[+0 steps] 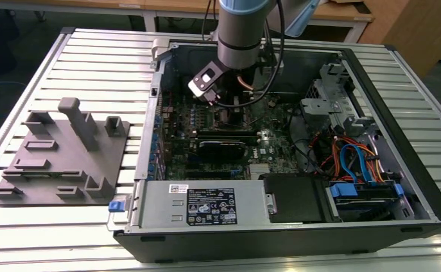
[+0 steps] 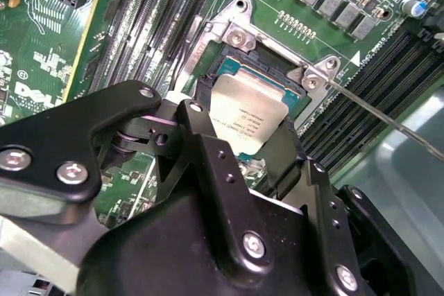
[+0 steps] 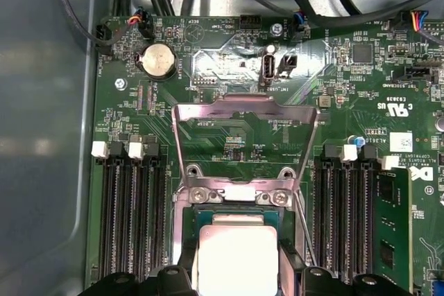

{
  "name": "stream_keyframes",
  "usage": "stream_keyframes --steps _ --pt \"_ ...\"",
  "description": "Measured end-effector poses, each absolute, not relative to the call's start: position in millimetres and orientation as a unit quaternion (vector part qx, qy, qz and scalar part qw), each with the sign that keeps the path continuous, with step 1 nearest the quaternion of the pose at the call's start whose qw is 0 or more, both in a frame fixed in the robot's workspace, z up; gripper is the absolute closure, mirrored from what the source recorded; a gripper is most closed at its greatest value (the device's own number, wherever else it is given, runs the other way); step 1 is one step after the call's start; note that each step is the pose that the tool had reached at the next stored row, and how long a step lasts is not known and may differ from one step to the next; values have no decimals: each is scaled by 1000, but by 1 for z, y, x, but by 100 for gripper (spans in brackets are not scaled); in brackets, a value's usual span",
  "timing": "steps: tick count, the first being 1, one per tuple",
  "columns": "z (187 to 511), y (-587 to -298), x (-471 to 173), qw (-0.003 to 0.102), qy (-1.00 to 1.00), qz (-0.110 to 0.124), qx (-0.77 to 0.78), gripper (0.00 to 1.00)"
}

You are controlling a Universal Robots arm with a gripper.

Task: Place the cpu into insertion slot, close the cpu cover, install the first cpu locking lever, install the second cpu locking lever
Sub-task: 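Place the cpu into insertion slot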

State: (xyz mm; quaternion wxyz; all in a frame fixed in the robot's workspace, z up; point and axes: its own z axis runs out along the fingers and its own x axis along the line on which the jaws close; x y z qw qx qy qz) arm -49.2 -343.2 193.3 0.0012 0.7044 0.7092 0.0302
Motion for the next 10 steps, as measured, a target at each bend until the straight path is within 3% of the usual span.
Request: stream_keyframes --steps 10 --pt "193 -343 -49 1 709 30 704 46"
